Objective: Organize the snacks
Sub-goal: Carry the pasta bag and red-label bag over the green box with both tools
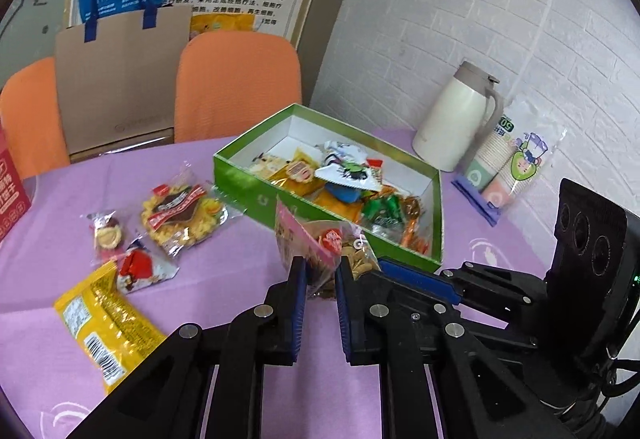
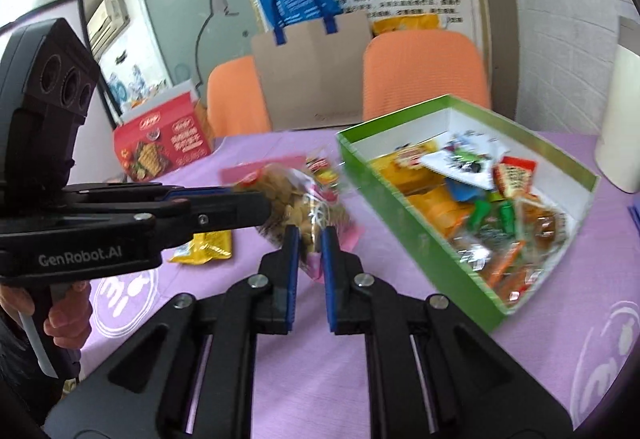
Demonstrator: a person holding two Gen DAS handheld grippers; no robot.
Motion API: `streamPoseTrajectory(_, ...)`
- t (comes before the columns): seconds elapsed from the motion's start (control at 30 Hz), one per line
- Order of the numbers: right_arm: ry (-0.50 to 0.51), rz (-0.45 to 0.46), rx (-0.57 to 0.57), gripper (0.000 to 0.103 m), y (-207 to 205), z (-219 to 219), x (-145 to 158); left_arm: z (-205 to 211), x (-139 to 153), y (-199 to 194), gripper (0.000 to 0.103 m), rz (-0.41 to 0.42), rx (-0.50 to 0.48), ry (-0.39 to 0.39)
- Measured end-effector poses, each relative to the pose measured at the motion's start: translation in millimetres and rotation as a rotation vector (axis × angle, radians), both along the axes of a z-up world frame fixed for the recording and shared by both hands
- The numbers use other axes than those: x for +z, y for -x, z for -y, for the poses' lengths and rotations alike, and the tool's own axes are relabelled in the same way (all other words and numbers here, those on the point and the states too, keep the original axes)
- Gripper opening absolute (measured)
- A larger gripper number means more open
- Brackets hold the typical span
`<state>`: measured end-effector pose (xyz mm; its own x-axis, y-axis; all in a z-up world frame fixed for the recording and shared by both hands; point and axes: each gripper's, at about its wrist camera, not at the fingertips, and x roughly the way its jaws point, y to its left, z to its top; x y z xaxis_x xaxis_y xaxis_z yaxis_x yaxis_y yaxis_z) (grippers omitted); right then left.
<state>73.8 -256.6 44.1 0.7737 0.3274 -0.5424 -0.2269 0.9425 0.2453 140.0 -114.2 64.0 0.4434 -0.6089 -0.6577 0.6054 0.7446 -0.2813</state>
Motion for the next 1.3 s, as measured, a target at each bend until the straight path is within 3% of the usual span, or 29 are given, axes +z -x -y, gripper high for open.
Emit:
streamPoseTrajectory(0.23, -0.032, 0.009, -0.111, 0.006, 2, 59, 2, 72, 5, -8, 0.007, -0.028, -0.137, 0.036)
streamPoseTrajectory(0.33, -0.003, -0.002, -0.158, 0.006, -6, 73, -4, 107, 3, -10, 0.007, 0.007, -0.173, -0.005)
streamPoseTrajectory(0.43, -0.023, -0.003, -0.18, 0.009, 8, 90, -8, 107, -4, -13, 0.009, -0.023, -0.173, -0.012)
streamPoseTrajectory(0.47, -0.03, 0.0, -0.169, 0.019, 18, 94, -9, 99, -6, -10, 0.017, -0.023, -0.184, -0.001)
streamPoseTrajectory(0.5, -0.032, 0.006, -0.165, 0.026, 27, 97, -12, 91, -9, -6, 0.032, -0.014, -0.182, -0.009)
streamPoseTrajectory(0.53, -0.024, 0.008, -0.166, 0.042, 36, 97, -16, 83, -13, -2, 0.043, 0.001, -0.17, -0.022)
streamPoseTrajectory(0.57, -0.017, -0.01, -0.163, 0.054, 42, 95, -23, 74, -18, 3, 0.064, 0.018, -0.156, -0.032)
streamPoseTrajectory(0.6, -0.027, -0.035, -0.151, 0.057, 45, 94, -30, 68, -23, 6, 0.069, 0.026, -0.147, -0.039)
streamPoseTrajectory(0.73, -0.071, -0.153, -0.073, 0.057, 40, 74, -61, 61, -57, 4, 0.069, -0.061, -0.152, -0.089)
streamPoseTrajectory(0.87, -0.017, -0.205, -0.027, 0.061, 34, 47, -75, 57, -82, -1, 0.069, -0.195, -0.166, -0.035)
streamPoseTrajectory(0.97, 0.019, -0.205, -0.029, 0.061, 33, 38, -75, 61, -91, -1, 0.067, -0.197, -0.179, -0.044)
streamPoseTrajectory(1.07, 0.027, -0.228, -0.019, 0.061, 28, 33, -77, 60, -93, -5, 0.047, -0.263, -0.203, 0.024)
streamPoseTrajectory(1.1, 0.026, -0.241, -0.019, 0.061, 27, 33, -79, 60, -92, -3, 0.047, -0.256, -0.202, 0.019)
streamPoseTrajectory(1.23, 0.073, -0.248, -0.072, 0.038, 25, 32, -85, 61, -92, 5, 0.047, -0.224, -0.198, 0.001)
streamPoseTrajectory(1.3, 0.037, -0.248, -0.068, 0.032, 27, 36, -85, 60, -93, 5, 0.045, -0.25, -0.187, 0.025)
